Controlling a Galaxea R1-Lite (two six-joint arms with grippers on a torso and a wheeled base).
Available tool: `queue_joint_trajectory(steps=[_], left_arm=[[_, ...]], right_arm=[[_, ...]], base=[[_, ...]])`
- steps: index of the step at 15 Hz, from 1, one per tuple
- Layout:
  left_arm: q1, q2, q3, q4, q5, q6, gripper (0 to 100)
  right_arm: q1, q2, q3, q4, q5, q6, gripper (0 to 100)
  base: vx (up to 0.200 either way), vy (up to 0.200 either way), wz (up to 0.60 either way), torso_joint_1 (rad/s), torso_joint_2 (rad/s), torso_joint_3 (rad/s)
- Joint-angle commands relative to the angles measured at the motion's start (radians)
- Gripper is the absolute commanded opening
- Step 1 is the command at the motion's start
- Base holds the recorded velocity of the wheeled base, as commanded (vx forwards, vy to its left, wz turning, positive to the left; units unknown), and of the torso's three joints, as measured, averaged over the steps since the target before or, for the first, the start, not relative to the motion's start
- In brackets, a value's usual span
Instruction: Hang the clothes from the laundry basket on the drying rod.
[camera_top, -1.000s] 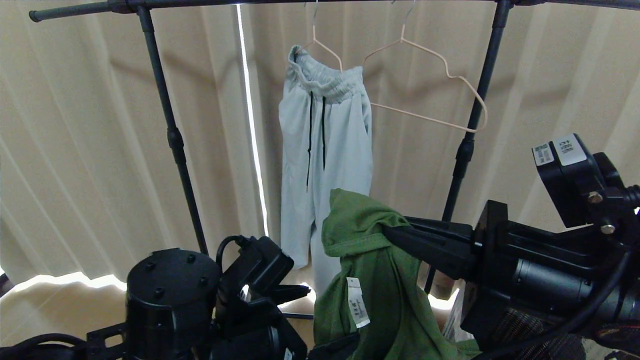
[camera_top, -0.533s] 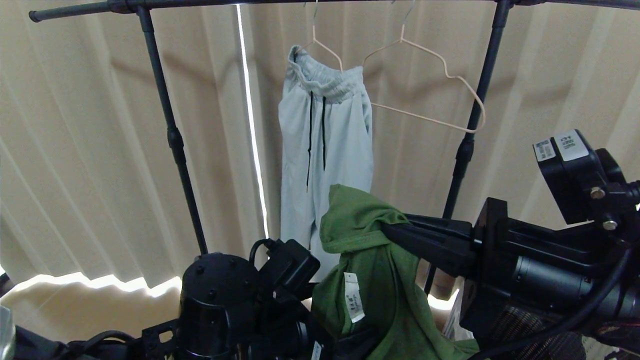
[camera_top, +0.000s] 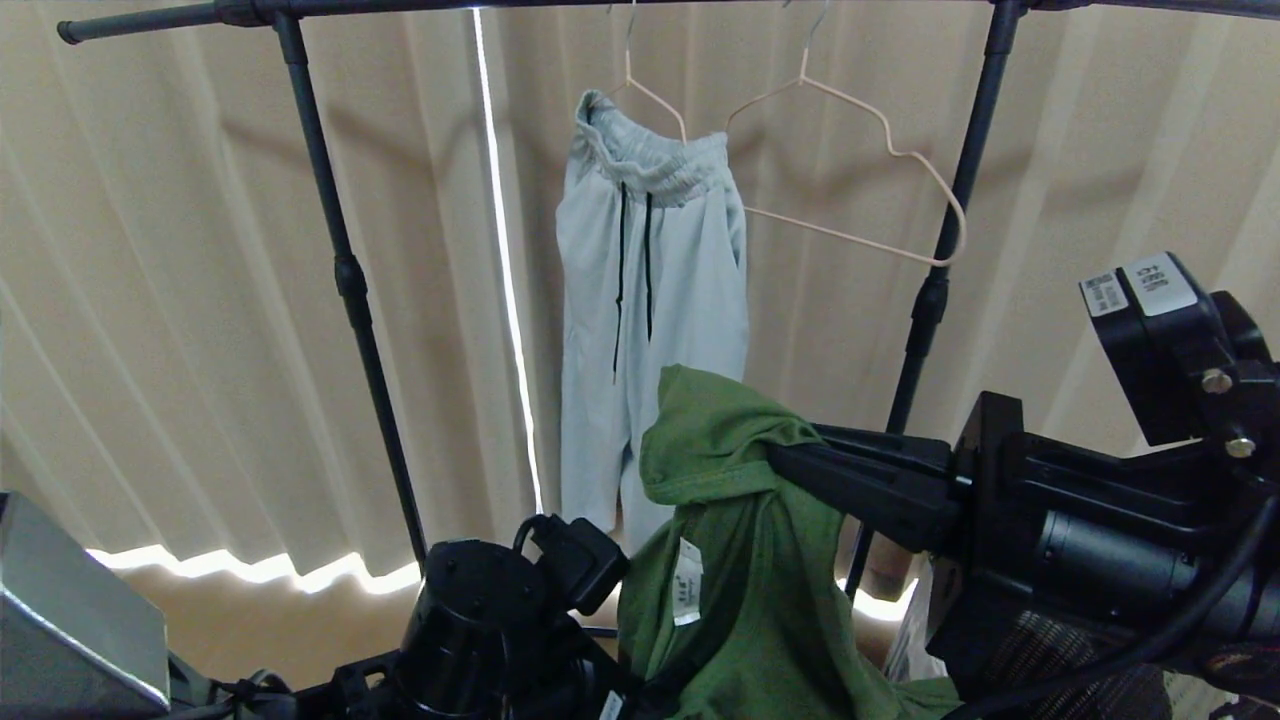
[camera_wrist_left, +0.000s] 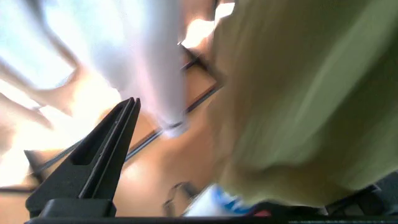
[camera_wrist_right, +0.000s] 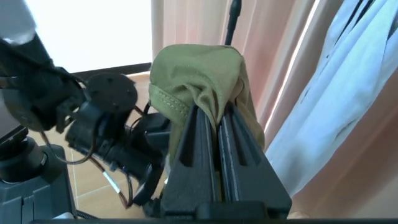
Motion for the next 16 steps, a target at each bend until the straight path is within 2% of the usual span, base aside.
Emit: queue_joint_trajectory(steps=[1, 10, 16], left_arm=[[0.032, -0.025, 0.025, 0.001, 0.002, 0.023, 100], [0.212, -0.348, 0.202, 0.005, 0.004, 0.215, 100], [0.218, -0.444, 0.219, 0.004, 0.004, 0.218, 100]], right_arm=[[-0.001, -0.005, 0.006, 0.0, -0.001, 0.0, 0], [-0.004, 0.0, 0.023, 0.0, -0.006, -0.002, 0], [-0.006, 0.035, 0.027, -0.002, -0.007, 0.001, 0]], base=[[0.0, 0.0, 0.0, 0.0, 0.0, 0.0], [0.0, 0.0, 0.0, 0.0, 0.0, 0.0], [0.0, 0.0, 0.0, 0.0, 0.0, 0.0]])
